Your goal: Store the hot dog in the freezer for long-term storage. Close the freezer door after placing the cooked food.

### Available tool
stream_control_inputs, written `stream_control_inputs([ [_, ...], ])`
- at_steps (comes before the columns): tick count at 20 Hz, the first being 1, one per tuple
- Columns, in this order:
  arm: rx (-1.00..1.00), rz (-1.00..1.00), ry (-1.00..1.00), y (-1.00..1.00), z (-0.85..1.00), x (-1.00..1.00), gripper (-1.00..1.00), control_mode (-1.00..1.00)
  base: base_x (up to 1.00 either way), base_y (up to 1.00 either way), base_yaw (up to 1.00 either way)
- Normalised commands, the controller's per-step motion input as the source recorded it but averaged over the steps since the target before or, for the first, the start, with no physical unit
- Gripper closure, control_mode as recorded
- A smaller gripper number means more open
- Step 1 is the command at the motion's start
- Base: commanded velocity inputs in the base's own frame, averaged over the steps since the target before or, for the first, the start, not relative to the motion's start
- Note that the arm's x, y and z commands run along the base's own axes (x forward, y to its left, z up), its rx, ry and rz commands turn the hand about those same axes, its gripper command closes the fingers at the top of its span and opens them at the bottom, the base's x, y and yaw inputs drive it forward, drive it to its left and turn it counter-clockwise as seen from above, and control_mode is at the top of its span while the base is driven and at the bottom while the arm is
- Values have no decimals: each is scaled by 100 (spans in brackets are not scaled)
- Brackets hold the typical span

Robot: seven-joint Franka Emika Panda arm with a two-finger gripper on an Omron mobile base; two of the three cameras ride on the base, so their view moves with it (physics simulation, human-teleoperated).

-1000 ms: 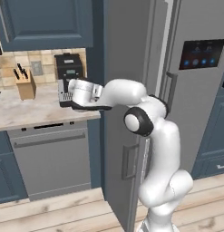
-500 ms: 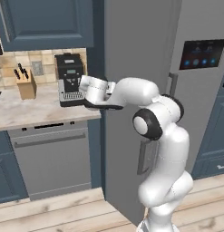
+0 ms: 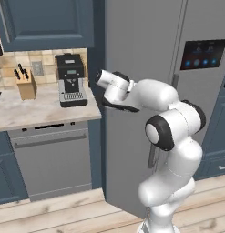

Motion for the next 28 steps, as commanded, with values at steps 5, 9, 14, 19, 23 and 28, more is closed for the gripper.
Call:
stream_control_inputs([
  [5,9,27,-3,-27,16,0,-100,-100,0,0,0],
  [9,15,37,-4,-27,18,0,-100,-100,0,0,0],
  [14,31,43,-1,-17,12,0,-100,-100,0,0,0],
  [19,30,31,0,-17,25,2,-100,-100,0,0,0],
  [23,1,6,0,-4,6,7,-100,-100,0,0,0],
  [28,-4,0,0,0,9,21,-100,-100,0,0,0],
])
